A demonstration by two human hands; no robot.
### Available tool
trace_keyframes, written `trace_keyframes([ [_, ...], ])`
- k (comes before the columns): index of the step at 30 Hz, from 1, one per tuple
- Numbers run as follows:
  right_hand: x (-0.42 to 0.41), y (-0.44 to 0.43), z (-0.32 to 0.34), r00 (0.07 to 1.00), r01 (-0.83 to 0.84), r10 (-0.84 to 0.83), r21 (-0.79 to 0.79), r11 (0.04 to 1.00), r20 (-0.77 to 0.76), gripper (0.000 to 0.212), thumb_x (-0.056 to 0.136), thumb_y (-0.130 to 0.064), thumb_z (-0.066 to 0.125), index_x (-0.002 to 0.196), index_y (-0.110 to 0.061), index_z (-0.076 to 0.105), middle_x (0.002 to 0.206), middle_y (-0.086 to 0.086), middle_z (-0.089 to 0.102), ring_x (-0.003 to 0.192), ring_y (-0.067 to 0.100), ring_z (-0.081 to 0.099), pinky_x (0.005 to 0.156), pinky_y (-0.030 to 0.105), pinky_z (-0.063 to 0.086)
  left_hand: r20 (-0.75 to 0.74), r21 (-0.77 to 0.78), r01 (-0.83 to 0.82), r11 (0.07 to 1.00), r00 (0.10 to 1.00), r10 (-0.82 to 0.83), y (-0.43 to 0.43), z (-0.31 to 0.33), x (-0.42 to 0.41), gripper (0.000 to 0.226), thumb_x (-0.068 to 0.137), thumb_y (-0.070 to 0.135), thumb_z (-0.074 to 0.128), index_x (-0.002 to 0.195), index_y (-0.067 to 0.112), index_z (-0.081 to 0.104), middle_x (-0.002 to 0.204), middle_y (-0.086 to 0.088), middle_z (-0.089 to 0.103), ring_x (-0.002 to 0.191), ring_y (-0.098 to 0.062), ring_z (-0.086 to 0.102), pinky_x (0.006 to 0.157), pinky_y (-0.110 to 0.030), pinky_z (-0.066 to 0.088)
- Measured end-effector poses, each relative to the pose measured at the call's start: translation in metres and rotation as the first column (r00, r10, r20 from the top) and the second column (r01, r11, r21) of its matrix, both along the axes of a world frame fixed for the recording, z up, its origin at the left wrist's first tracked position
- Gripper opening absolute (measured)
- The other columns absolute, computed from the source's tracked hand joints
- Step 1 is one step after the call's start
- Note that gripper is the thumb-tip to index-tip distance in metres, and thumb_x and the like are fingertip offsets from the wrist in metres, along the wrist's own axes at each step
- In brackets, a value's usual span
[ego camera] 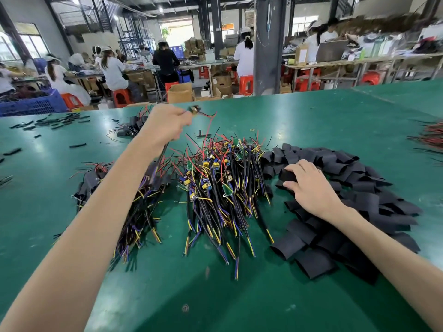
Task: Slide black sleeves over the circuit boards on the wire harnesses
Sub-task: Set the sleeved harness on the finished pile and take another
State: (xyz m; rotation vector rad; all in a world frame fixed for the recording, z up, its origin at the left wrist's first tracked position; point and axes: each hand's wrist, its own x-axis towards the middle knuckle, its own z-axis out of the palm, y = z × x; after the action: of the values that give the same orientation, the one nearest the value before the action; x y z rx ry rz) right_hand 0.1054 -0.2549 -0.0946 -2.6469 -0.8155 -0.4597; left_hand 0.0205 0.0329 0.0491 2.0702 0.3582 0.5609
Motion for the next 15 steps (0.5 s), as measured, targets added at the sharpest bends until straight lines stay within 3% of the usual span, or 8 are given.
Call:
trace_keyframes([
  [2, 0.0, 0.0, 0.001, 1.0, -0.001, 0.001, 0.001, 1.0, 0.001, 0.038, 0.089, -0.021, 0.06, 0.122, -0.004, 0.052, 0.11, 0.011, 0.049, 0.106, 0.031, 0.046, 0.089, 0.04, 0.034, -0.202, 0.141, 0.039, 0.989, 0.979, -0.01, -0.006, -0.01, -0.018, 0.017, 0.092, 0.006, 0.054, 0.081, 0.006, 0.067, 0.076, -0.012, 0.057, 0.056, -0.015, 0.039, 0.052, -0.023, 0.034],
  [4, -0.001, 0.0, 0.001, 1.0, -0.006, 0.006, -0.004, 1.0, -0.001, 0.037, 0.09, -0.021, 0.06, 0.122, -0.004, 0.052, 0.11, 0.012, 0.049, 0.106, 0.031, 0.046, 0.09, 0.04, 0.033, -0.49, 0.213, 0.115, 0.97, 0.872, 0.004, -0.013, -0.026, -0.031, 0.014, 0.09, 0.001, 0.055, 0.088, -0.006, 0.066, 0.073, -0.015, 0.059, 0.052, -0.018, 0.045, 0.05, -0.023, 0.041],
  [6, -0.002, 0.0, 0.002, 1.0, -0.012, 0.012, 0.002, 1.0, -0.006, 0.036, 0.09, -0.02, 0.06, 0.121, -0.003, 0.052, 0.109, 0.012, 0.049, 0.105, 0.031, 0.046, 0.091, 0.04, 0.035, -0.614, 0.215, 0.148, 0.965, 0.789, 0.016, -0.015, -0.044, -0.039, 0.015, 0.09, -0.001, 0.053, 0.094, -0.011, 0.064, 0.078, -0.02, 0.062, 0.056, -0.023, 0.054, 0.063, -0.029, 0.052],
  [8, -0.003, 0.001, 0.003, 1.0, -0.018, 0.019, 0.005, 1.0, -0.013, 0.036, 0.09, -0.02, 0.059, 0.122, -0.003, 0.052, 0.11, 0.011, 0.049, 0.105, 0.031, 0.046, 0.091, 0.04, 0.036, -0.628, 0.331, 0.156, 0.931, 0.773, 0.094, -0.01, -0.058, -0.046, 0.025, 0.095, 0.011, 0.051, 0.089, -0.01, 0.064, 0.084, -0.02, 0.066, 0.07, -0.029, 0.062, 0.078, -0.034, 0.055],
  [11, -0.003, 0.002, 0.004, 0.999, -0.028, 0.028, 0.008, 1.0, -0.019, 0.036, 0.09, -0.02, 0.059, 0.122, -0.004, 0.051, 0.111, 0.01, 0.05, 0.106, 0.029, 0.046, 0.09, 0.039, 0.036, -0.507, 0.698, 0.197, 0.688, 0.815, 0.281, -0.008, -0.071, -0.049, 0.048, 0.095, 0.049, 0.044, 0.088, 0.004, 0.056, 0.094, -0.014, 0.061, 0.091, -0.031, 0.059, 0.077, -0.034, 0.046],
  [13, -0.005, 0.002, 0.005, 0.999, -0.036, 0.037, 0.017, 0.999, -0.02, 0.036, 0.09, -0.02, 0.06, 0.121, -0.004, 0.051, 0.11, 0.011, 0.05, 0.106, 0.03, 0.046, 0.091, 0.04, 0.037, -0.513, 0.675, 0.249, 0.695, 0.835, 0.199, -0.009, -0.079, -0.046, 0.052, 0.09, 0.057, 0.048, 0.11, 0.009, 0.054, 0.109, -0.01, 0.058, 0.101, -0.029, 0.056, 0.086, -0.038, 0.046],
  [15, -0.007, 0.002, 0.006, 0.999, -0.05, 0.051, 0.035, 0.998, -0.02, 0.036, 0.089, -0.019, 0.06, 0.121, -0.003, 0.051, 0.108, 0.012, 0.05, 0.105, 0.031, 0.046, 0.091, 0.042, 0.038, -0.6, 0.59, 0.34, 0.732, 0.792, 0.116, -0.012, -0.087, -0.044, 0.056, 0.087, 0.051, 0.059, 0.125, 0.011, 0.049, 0.118, -0.009, 0.056, 0.107, -0.028, 0.055, 0.092, -0.041, 0.045],
])
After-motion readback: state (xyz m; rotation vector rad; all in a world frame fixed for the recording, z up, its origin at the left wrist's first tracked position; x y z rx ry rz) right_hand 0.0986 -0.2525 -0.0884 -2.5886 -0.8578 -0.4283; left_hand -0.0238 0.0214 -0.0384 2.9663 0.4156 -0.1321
